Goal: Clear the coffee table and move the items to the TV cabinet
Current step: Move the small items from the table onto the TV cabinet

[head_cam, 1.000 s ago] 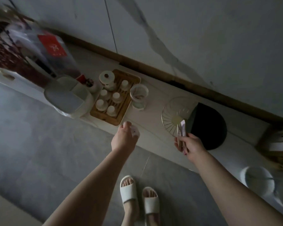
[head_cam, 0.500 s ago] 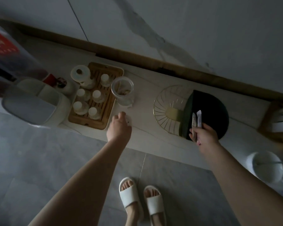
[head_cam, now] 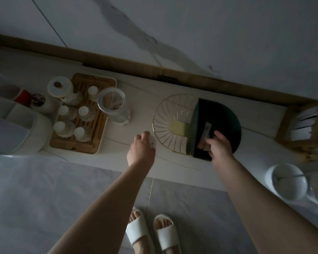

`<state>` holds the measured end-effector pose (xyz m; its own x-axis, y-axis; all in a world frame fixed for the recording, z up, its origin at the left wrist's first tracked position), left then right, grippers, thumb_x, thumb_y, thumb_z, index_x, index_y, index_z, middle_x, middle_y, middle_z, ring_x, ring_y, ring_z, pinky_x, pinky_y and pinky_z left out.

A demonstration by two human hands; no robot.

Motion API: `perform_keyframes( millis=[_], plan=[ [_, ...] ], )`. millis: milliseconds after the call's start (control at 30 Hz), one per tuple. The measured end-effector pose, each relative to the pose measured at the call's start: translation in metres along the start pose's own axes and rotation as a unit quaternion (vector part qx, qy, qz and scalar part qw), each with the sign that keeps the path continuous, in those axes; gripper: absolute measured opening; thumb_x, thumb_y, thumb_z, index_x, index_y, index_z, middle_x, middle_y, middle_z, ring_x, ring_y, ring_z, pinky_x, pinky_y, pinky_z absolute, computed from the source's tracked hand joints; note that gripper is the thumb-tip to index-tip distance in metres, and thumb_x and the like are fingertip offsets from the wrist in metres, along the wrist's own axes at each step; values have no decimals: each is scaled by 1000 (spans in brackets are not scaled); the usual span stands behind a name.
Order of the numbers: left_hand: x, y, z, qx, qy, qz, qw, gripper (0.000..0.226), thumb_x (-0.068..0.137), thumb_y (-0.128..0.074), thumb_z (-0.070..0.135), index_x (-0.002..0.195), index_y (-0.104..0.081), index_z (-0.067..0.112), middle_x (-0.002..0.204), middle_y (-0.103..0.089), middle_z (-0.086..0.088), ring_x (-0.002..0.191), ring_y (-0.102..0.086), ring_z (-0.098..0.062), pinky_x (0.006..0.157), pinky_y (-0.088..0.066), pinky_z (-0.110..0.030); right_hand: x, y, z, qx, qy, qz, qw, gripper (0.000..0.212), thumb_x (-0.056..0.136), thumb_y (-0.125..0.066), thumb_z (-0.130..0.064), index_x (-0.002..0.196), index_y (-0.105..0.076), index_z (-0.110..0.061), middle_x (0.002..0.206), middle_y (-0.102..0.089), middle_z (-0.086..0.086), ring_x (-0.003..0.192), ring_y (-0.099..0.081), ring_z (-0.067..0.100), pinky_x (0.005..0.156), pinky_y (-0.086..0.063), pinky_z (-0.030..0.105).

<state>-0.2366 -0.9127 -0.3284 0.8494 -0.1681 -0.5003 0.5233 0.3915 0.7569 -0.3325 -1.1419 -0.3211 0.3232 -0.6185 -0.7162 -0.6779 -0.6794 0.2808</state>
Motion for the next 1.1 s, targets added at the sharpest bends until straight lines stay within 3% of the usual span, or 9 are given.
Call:
perform_keyframes(
  millis=[100, 233, 367, 500, 700, 800, 867, 967, 1100],
  plan=[
    [-2, -7, 3, 5, 4, -1, 1000, 50, 86, -58, 15, 131, -40, 24, 128, -48, -9, 108, -55, -32, 85, -52, -42, -3, 5, 4, -18, 13, 1, 1000, 50, 94, -46, -1, 142, -38, -14, 143, -45, 7, 118, -48, 22, 88, -39, 28],
    [-4, -13, 4, 8, 6, -4, 1000, 52, 87, -57, 12, 134, -38, 25, 129, -48, -10, 110, -54, -30, 86, -52, -43, -8, 7, 4, -33, 41, -7, 999, 42, 94, -44, 2, 134, -49, -10, 131, -54, 8, 103, -48, 14, 90, -37, 27],
    [-8, -17, 5, -12, 19, -27, 999, 61, 88, -52, 0, 140, -33, 25, 133, -44, -11, 109, -55, -30, 88, -52, -42, -11, 6, 5, -46, 36, -29, 998, 44, 94, -44, 0, 137, -46, -12, 137, -51, 8, 123, -48, 23, 100, -39, 34],
    [-16, -13, 3, -39, 38, -44, 998, 69, 88, -55, 0, 145, -25, 26, 138, -43, -11, 113, -55, -28, 88, -50, -38, -24, 5, 5, -72, 40, -48, 995, 41, 94, -47, -4, 134, -49, -10, 136, -51, 11, 125, -48, 26, 108, -38, 41],
    [-58, 7, -10, -46, 71, -68, 994, 67, 89, -58, 13, 145, -23, 22, 134, -48, -12, 111, -56, -26, 81, -49, -33, -67, -4, 3, -166, 80, -94, 978, 37, 95, -48, -7, 131, -50, -9, 130, -56, 10, 113, -52, 19, 90, -39, 26],
    [-95, 16, -24, -56, 89, -89, 990, 62, 90, -56, 17, 144, -27, 22, 135, -51, -10, 115, -56, -25, 89, -50, -34, -96, -17, 5, -260, 105, -121, 952, 36, 94, -47, -8, 130, -51, -7, 130, -57, 12, 119, -53, 25, 95, -40, 30],
    [-122, 22, -37, -63, 96, -100, 988, 55, 91, -55, 22, 141, -33, 23, 129, -56, -9, 108, -59, -22, 85, -51, -31, -116, -29, 7, -331, 136, -139, 923, 34, 93, -46, -8, 127, -54, -7, 128, -58, 13, 118, -54, 26, 95, -40, 30],
    [-159, 29, -60, -104, 117, -111, 982, 46, 91, -54, 29, 135, -44, 24, 122, -62, -6, 96, -64, -18, 82, -53, -27, -152, -50, 17, -419, 186, -178, 871, 32, 94, -45, -11, 125, -54, -11, 126, -59, 9, 115, -55, 23, 86, -39, 23],
    [-203, 40, -105, -167, 175, -89, 966, 41, 90, -54, 33, 130, -50, 26, 120, -63, -3, 98, -66, -19, 88, -54, -33, -201, -85, 44, -510, 229, -254, 789, 36, 94, -47, -15, 130, -50, -15, 132, -54, 5, 120, -52, 19, 94, -44, 27]
  ],
)
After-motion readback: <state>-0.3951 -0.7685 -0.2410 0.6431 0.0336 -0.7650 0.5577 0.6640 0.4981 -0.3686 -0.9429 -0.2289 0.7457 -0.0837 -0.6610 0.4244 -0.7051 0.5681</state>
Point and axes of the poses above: each hand's wrist, its own x-axis towards the middle knuckle, its own y-axis out of the back of the hand, z = x × y, the point moved 6 cm from there along x, towards the middle knuckle
